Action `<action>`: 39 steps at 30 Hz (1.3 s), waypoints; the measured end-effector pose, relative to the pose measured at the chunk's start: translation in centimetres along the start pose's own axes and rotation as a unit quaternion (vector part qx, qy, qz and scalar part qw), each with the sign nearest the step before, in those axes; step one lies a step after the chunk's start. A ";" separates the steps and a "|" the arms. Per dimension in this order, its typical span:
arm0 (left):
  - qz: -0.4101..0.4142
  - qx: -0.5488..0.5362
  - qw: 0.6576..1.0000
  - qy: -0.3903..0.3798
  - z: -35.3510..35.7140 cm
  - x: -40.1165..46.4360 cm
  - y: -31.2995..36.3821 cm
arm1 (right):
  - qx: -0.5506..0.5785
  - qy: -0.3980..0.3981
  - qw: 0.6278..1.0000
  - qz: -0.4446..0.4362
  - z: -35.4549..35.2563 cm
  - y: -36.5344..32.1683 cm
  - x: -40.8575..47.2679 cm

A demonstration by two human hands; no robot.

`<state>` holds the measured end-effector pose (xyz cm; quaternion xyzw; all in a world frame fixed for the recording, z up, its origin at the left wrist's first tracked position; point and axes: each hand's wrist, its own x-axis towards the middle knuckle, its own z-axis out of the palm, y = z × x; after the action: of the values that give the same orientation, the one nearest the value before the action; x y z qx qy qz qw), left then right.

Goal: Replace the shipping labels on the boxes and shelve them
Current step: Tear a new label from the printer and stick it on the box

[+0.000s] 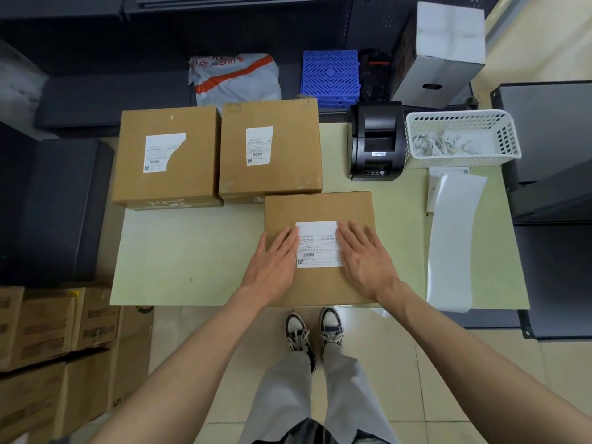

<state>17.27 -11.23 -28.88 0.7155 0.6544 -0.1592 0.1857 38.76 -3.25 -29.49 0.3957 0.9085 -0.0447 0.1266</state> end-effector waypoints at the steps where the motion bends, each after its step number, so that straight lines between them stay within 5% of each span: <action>1: -0.002 -0.004 1.000 -0.002 -0.1 0.0 0.0 | -0.004 -0.001 1.000 -0.002 0.4 0.1 0.0; 9: 0.024 -0.017 0.999 0.042 1.6 -3.7 1.2 | 0.030 0.049 0.998 -0.017 -0.5 -1.1 -4.0; 18: 0.016 -0.034 0.999 0.006 3.5 -4.6 2.0 | 0.069 -0.008 0.997 -0.015 1.6 -2.0 -6.0; 21: 0.008 -0.130 0.990 0.048 3.2 -4.8 1.3 | 0.124 0.011 0.992 0.020 0.8 -1.6 -5.8; 24: -0.104 -0.303 0.940 0.121 2.8 -4.6 0.8 | 0.220 0.045 0.964 0.139 0.5 -0.5 -5.4; 30: -0.279 -0.571 0.770 0.061 0.8 -2.1 0.1 | 0.352 0.047 0.888 0.291 -0.3 -0.1 -3.1; 35: -0.271 -0.626 0.730 0.032 1.1 -1.1 -0.1 | 0.569 0.003 0.733 0.373 -0.4 1.0 -1.8; 39: -0.270 -0.644 0.715 0.032 2.4 -0.6 -0.1 | 0.600 -0.021 0.707 0.373 1.2 2.1 -1.5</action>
<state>17.19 -12.89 -30.72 0.2204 0.7699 0.2803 0.5293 41.52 -3.11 -30.18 0.6935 0.4658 -0.5381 -0.1118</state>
